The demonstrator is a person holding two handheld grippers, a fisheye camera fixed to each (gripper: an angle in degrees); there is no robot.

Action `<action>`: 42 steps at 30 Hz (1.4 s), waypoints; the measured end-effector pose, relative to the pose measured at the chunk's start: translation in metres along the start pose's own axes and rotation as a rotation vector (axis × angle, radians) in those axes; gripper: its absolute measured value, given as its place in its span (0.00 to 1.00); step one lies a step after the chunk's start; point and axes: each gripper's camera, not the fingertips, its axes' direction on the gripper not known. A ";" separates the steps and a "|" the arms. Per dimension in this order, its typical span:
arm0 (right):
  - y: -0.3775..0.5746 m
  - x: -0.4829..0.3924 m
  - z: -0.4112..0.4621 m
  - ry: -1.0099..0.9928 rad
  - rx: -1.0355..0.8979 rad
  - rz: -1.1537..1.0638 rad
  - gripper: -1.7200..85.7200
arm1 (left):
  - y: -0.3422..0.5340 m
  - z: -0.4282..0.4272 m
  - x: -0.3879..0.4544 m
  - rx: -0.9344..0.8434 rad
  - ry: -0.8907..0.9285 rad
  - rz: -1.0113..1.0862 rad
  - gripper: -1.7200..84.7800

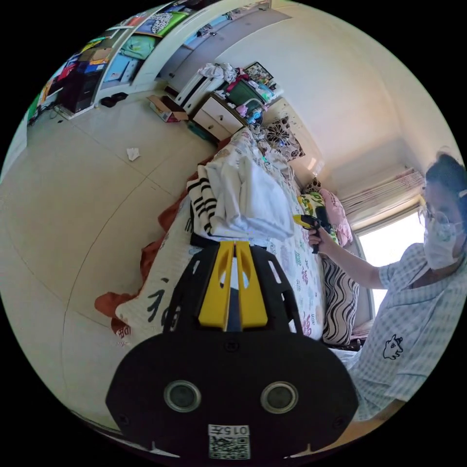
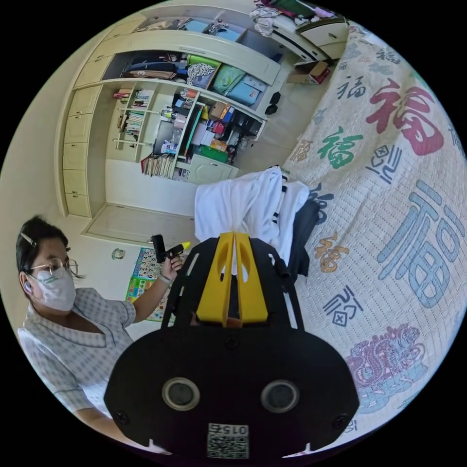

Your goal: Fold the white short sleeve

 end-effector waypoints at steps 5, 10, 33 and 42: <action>-0.020 0.014 0.017 0.010 -0.017 -0.071 0.11 | 0.020 -0.002 0.051 0.037 -0.034 0.044 0.13; -0.044 0.033 0.055 0.032 -0.103 -0.050 0.15 | -0.030 0.011 0.088 0.070 -0.046 0.119 0.17; -0.066 0.152 0.078 -0.019 -0.105 0.003 0.05 | -0.039 -0.007 0.168 -0.115 0.057 0.134 0.04; -0.011 0.117 0.064 -0.189 -0.208 -0.118 0.03 | 0.030 -0.131 0.200 -0.099 0.245 0.069 0.02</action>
